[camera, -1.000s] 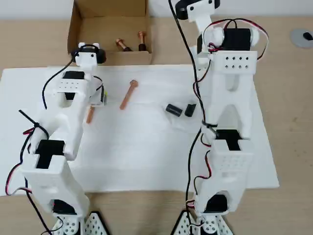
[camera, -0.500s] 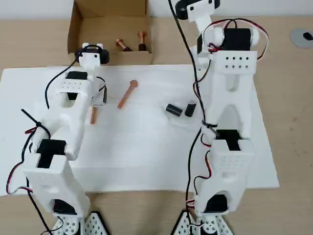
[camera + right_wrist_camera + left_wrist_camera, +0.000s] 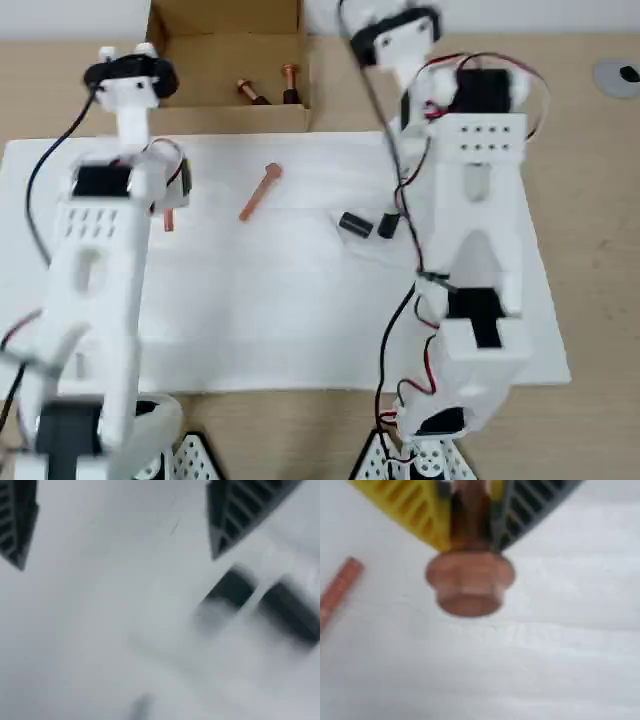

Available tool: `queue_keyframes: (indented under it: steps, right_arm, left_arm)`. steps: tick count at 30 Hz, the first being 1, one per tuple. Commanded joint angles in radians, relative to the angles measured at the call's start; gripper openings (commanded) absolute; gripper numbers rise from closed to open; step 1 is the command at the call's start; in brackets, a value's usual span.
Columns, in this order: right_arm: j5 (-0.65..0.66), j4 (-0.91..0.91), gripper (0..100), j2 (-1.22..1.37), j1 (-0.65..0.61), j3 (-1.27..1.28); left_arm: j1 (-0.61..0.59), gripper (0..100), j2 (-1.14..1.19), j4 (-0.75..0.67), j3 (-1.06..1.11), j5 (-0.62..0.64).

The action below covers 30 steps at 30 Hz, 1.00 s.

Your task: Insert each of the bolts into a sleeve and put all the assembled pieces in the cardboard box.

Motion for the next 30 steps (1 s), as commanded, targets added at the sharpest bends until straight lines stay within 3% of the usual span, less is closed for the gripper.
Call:
queue_keyframes:
  steps: [1, 6, 9, 17, 30]
  right_arm:
    - [0.084, 0.011, 27.7, -0.108, -0.062, 0.163]
    - [0.347, 0.006, 27.7, -0.091, -0.131, 0.341]
    - [0.434, 0.005, 27.7, -0.031, -0.137, 0.366]
    - [0.44, -0.015, 27.7, 0.226, -0.139, 0.213]
    - [0.442, 0.012, 23.8, 0.576, -0.162, -0.176]
  left_arm:
    - [-0.014, 1, -0.277, -0.02, 0.106, 0.011]
    - [-0.043, 1, -0.522, -0.071, 0.293, 0.014]
    - [-0.083, 1, -0.625, -0.086, 0.373, 0.008]
    - [-0.141, 1, -0.742, -0.074, 0.482, 0.008]
    - [-0.144, 1, -0.746, -0.017, 0.486, 0.008]
